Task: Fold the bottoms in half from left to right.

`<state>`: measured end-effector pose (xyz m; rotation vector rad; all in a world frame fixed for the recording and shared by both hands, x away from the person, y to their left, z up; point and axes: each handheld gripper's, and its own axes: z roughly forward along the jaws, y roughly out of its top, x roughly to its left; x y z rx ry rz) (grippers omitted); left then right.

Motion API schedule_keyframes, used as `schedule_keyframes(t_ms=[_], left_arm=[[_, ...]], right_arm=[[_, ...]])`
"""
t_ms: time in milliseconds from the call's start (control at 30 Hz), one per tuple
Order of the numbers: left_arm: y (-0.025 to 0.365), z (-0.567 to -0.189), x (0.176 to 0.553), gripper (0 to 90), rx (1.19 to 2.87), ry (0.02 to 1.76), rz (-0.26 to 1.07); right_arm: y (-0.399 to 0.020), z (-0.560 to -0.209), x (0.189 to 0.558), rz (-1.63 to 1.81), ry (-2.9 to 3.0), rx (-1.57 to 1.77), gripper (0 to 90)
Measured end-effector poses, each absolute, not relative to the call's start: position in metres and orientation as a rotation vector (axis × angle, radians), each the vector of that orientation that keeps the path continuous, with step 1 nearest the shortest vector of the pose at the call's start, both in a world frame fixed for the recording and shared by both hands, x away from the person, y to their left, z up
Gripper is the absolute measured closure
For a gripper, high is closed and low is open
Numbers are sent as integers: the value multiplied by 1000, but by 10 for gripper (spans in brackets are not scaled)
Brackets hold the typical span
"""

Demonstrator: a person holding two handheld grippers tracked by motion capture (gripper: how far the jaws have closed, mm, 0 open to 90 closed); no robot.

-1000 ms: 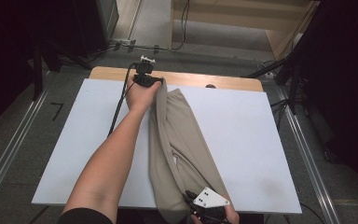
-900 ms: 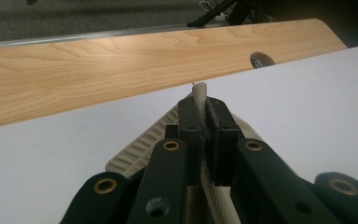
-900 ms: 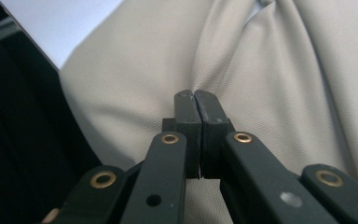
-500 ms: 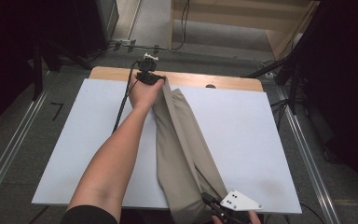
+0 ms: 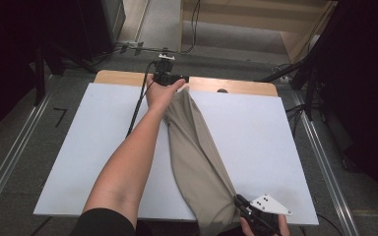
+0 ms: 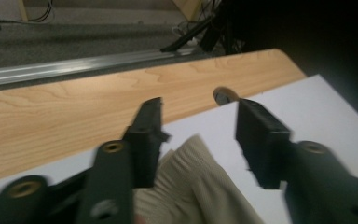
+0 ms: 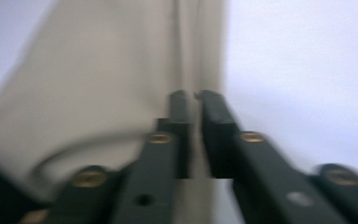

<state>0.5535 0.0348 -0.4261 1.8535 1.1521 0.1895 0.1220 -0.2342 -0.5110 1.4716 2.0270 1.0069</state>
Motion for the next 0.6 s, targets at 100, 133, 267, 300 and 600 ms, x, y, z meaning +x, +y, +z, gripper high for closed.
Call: schedule_keyframes(t_ms=[100, 133, 267, 300, 600], left_arm=[[50, -430, 548, 427, 1853, 1174, 220], [50, -430, 548, 432, 1853, 1174, 220], [81, -450, 534, 427, 1875, 1218, 214], [87, -455, 531, 423, 1882, 1227, 206], [103, -492, 516, 414, 1928, 1306, 110]], right_arm=[[-239, -507, 121, 1050, 1956, 1484, 596], [-240, -505, 121, 1092, 1959, 1466, 590], [-224, -499, 117, 1173, 2025, 1334, 590], [-217, -499, 117, 1185, 2054, 1302, 587], [-146, -516, 124, 1068, 2280, 1104, 408]])
